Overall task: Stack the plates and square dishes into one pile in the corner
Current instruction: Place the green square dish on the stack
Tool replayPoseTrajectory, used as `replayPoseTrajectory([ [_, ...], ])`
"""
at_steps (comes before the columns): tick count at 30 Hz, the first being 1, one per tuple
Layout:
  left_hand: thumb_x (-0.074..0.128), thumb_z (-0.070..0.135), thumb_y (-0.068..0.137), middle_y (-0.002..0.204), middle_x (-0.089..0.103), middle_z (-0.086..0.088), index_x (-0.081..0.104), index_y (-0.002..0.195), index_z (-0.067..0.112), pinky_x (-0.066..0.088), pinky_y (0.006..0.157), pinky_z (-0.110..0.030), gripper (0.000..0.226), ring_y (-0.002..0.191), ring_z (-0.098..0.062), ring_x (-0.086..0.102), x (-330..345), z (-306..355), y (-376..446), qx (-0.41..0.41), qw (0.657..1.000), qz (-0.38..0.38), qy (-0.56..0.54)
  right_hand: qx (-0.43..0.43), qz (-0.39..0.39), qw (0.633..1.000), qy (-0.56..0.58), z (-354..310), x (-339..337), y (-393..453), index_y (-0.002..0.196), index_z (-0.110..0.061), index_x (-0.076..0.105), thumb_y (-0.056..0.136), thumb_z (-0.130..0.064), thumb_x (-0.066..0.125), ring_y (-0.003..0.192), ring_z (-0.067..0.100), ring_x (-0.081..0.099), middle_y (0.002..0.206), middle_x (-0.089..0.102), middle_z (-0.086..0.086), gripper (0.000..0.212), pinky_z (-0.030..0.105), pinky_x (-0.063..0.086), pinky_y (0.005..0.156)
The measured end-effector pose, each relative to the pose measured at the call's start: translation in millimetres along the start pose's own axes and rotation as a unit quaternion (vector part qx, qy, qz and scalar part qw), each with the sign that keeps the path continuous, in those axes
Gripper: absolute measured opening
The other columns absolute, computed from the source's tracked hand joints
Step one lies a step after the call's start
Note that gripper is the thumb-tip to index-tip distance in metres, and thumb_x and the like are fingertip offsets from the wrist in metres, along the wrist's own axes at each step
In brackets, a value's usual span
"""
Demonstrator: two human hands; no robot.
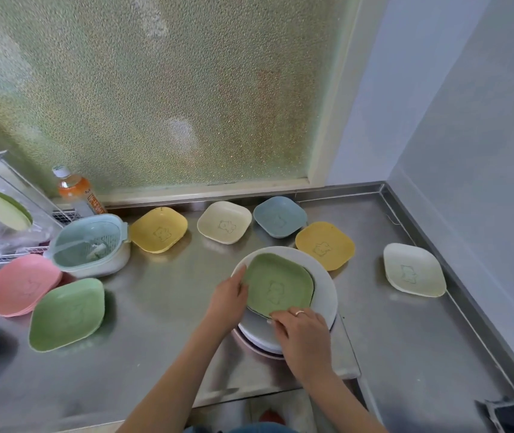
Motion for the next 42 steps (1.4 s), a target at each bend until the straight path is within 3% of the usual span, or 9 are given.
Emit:
replayPoseTrajectory([
  [6, 0.039, 0.014, 0.096, 0.126, 0.058, -0.017, 0.035, 0.144, 0.014, 0.041, 0.09, -0.031, 0.048, 0.114, -0.031, 0.054, 14, -9, 1, -0.017, 0.999, -0.02, 0.029, -0.003, 0.023, 1.0, 0.01, 13, -10, -4, 0.091, -0.032, 0.07, 0.086, -0.043, 0.045, 0.082, 0.014, 0.058, 0.087, 0.067, -0.014, 0.028, 0.028, 0.037, 0.069],
  [9, 0.042, 0.015, 0.097, 0.146, 0.042, -0.011, 0.034, 0.144, 0.009, 0.028, 0.111, -0.033, 0.048, 0.135, -0.027, 0.036, 20, -17, -8, -0.023, 0.999, -0.022, 0.035, 0.162, 0.066, 0.983, 0.061, 65, -16, -17, 0.126, -0.03, 0.054, 0.088, -0.042, 0.039, 0.119, 0.023, 0.048, 0.13, 0.053, -0.001, 0.043, 0.041, 0.039, 0.09],
  [12, 0.039, 0.016, 0.099, 0.151, 0.032, -0.009, 0.029, 0.146, 0.008, 0.019, 0.115, -0.028, 0.048, 0.14, -0.023, 0.028, 19, -15, -17, -0.009, 1.0, 0.006, -0.019, 0.343, 0.021, 0.905, 0.251, 123, 14, -37, 0.145, -0.031, 0.022, 0.096, -0.04, 0.04, 0.141, 0.022, 0.017, 0.155, 0.02, 0.003, 0.054, 0.044, 0.02, 0.112],
  [16, 0.032, 0.019, 0.101, 0.154, 0.025, -0.007, 0.024, 0.147, 0.011, 0.014, 0.117, -0.031, 0.048, 0.143, -0.02, 0.021, 9, -41, -27, -0.104, 0.981, 0.068, -0.151, 0.369, -0.044, 0.81, 0.454, 126, 51, -38, 0.147, -0.031, 0.015, 0.1, -0.035, 0.033, 0.14, 0.019, 0.024, 0.153, 0.024, -0.006, 0.05, 0.039, 0.021, 0.114],
  [19, 0.029, 0.025, 0.102, 0.142, 0.043, -0.003, 0.035, 0.143, 0.015, 0.024, 0.115, -0.037, 0.043, 0.133, -0.02, 0.038, 19, -63, -33, -0.153, 0.962, 0.031, -0.222, 0.335, -0.031, 0.799, 0.498, 116, 55, -28, 0.143, -0.031, 0.028, 0.102, -0.03, 0.027, 0.132, 0.013, 0.035, 0.143, 0.038, -0.008, 0.041, 0.036, 0.027, 0.111],
  [23, 0.03, 0.03, 0.101, 0.074, 0.054, -0.004, 0.056, 0.081, 0.02, 0.044, 0.077, -0.042, 0.034, 0.081, -0.024, 0.05, 14, -83, -41, -0.224, 0.928, 0.074, -0.288, 0.317, -0.082, 0.802, 0.499, 99, 68, -8, 0.142, -0.038, 0.027, 0.097, -0.046, 0.03, 0.13, 0.009, 0.037, 0.143, 0.039, -0.013, 0.046, 0.04, 0.028, 0.112],
  [30, 0.034, 0.03, 0.1, 0.076, 0.052, -0.006, 0.052, 0.073, 0.026, 0.047, 0.077, -0.04, 0.033, 0.078, -0.024, 0.051, -26, -115, -40, -0.273, 0.9, 0.104, -0.324, 0.289, -0.141, 0.826, 0.462, 56, 92, 48, 0.145, -0.032, 0.024, 0.101, -0.037, 0.024, 0.133, 0.012, 0.031, 0.144, 0.033, -0.012, 0.044, 0.034, 0.023, 0.112],
  [37, 0.035, 0.022, 0.1, 0.103, 0.065, -0.004, 0.061, 0.106, 0.023, 0.043, 0.09, -0.038, 0.026, 0.107, -0.028, 0.057, -47, -132, -27, -0.217, 0.938, 0.105, -0.25, 0.3, -0.141, 0.839, 0.431, 48, 113, 82, 0.144, -0.029, 0.028, 0.101, -0.037, 0.025, 0.134, 0.015, 0.033, 0.147, 0.035, -0.008, 0.045, 0.038, 0.023, 0.113],
  [42, 0.028, 0.045, 0.097, 0.158, 0.015, 0.0, 0.012, 0.15, 0.021, 0.012, 0.12, -0.038, 0.061, 0.146, -0.02, 0.011, -61, -104, -12, -0.115, 0.989, 0.089, -0.002, 0.304, -0.148, 0.842, 0.42, 53, 118, 86, 0.141, -0.035, 0.033, 0.095, -0.05, 0.027, 0.132, 0.012, 0.036, 0.143, 0.039, -0.014, 0.048, 0.042, 0.025, 0.113],
])
Point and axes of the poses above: each hand's wrist, its own y-axis towards the middle knuckle, its own x-axis out of the palm, z = x × y, the point moved 10 cm from there along y, towards the middle knuckle
